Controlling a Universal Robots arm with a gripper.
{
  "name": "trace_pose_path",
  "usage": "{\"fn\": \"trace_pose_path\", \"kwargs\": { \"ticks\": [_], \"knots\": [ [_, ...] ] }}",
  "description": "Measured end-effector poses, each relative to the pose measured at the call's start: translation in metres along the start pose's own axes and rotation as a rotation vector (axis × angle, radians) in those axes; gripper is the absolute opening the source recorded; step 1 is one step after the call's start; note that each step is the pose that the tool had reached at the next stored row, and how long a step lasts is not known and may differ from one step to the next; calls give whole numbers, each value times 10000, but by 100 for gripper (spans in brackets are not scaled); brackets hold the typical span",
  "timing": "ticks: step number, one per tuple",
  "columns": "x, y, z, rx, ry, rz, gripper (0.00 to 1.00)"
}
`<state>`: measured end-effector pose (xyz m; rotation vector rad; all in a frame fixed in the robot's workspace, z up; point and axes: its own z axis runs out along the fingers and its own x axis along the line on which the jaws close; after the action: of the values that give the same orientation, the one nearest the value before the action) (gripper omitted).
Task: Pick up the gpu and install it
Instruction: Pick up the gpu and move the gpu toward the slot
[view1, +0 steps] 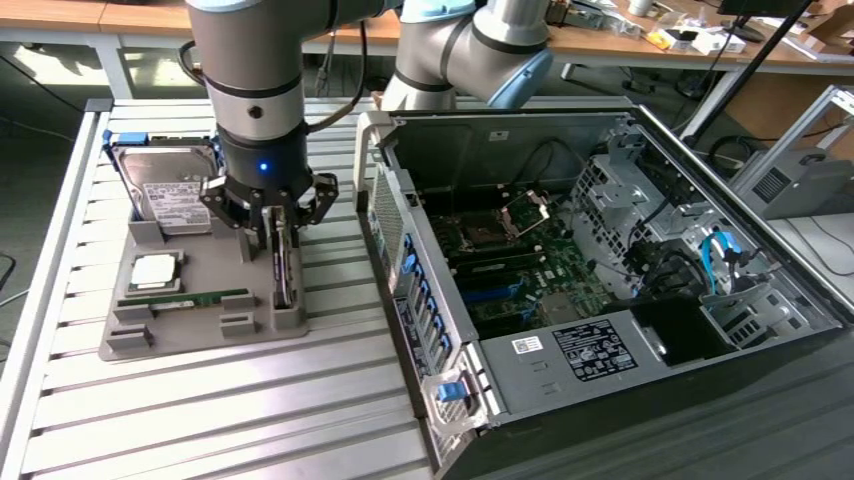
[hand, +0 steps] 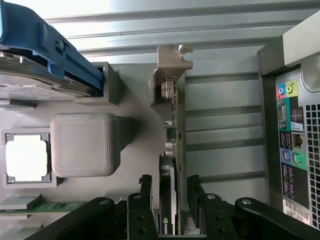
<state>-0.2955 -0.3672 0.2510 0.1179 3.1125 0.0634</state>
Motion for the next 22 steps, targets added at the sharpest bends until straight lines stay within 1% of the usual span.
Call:
{"fn": "trace_pose_path", "kwargs": {
  "ticks": [12, 22],
  "knots": [
    [1, -2, 54, 1, 1, 0, 42],
    [1, -2, 56, 1, 1, 0, 41]
  ]
}}
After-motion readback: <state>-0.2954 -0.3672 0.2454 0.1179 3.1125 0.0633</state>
